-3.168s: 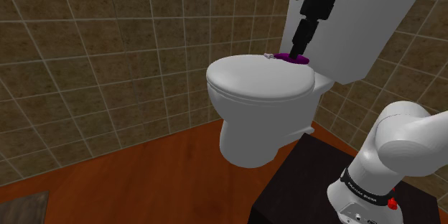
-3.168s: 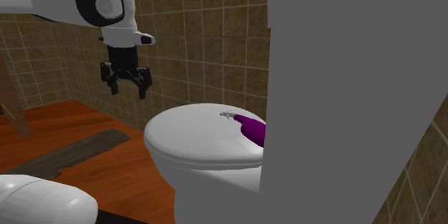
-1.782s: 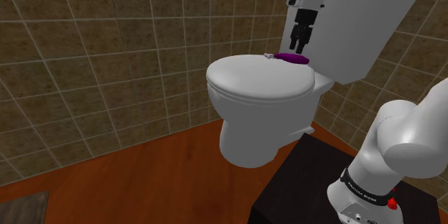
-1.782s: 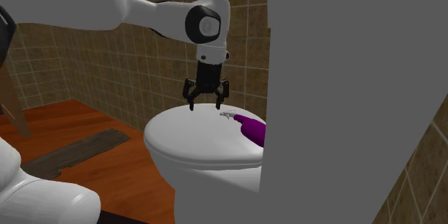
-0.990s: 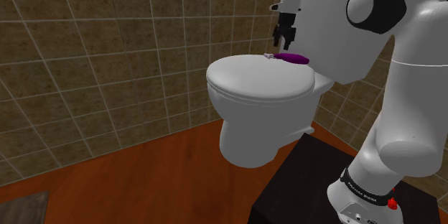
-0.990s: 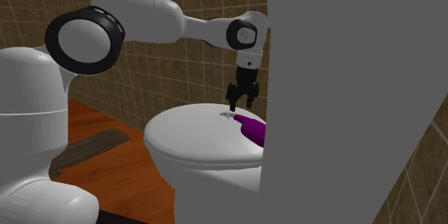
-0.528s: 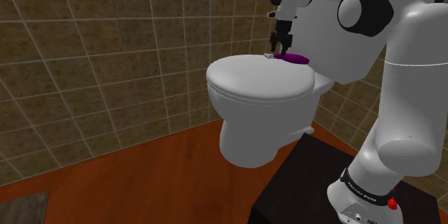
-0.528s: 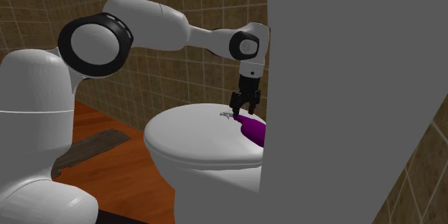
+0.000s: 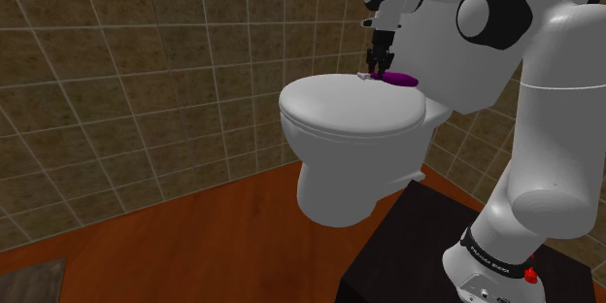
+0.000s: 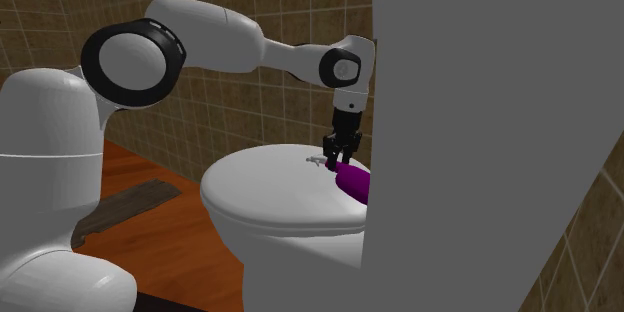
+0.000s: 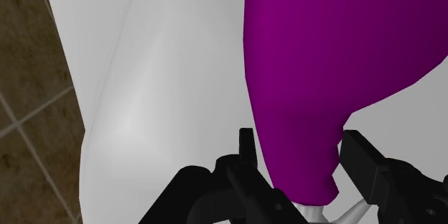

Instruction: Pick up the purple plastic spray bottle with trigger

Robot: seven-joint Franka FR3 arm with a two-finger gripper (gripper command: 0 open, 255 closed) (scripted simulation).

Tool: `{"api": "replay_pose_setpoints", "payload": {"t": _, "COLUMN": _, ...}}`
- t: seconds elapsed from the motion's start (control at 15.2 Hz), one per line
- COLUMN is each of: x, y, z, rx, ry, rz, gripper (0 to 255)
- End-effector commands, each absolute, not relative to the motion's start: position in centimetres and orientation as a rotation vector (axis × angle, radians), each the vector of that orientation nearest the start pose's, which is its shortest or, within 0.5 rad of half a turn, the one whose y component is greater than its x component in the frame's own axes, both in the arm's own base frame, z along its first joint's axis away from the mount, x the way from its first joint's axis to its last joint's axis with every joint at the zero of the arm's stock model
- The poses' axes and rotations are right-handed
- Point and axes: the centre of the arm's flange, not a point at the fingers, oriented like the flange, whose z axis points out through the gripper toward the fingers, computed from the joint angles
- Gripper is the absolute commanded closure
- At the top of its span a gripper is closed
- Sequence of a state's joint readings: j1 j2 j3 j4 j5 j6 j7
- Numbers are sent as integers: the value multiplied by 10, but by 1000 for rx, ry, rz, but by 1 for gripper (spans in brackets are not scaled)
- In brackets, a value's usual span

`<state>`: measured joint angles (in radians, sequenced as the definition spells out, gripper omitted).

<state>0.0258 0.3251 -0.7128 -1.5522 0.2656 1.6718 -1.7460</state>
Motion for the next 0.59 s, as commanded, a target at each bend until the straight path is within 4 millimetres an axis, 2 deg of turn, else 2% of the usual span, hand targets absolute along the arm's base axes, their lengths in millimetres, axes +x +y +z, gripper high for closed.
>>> {"api": "replay_pose_setpoints", "payload": {"t": 0.0, "x": 530, "y": -337, "z": 488, "rx": -2619, "ry": -1479, "rz": -6, "gripper": 255}}
{"api": "replay_pose_setpoints", "payload": {"t": 0.26, "x": 530, "y": -337, "z": 488, "rx": -2619, "ry": -1479, "rz": -6, "gripper": 255}}
{"api": "replay_pose_setpoints", "payload": {"t": 0.53, "x": 530, "y": -337, "z": 510, "rx": -2619, "ry": -1479, "rz": -6, "gripper": 255}}
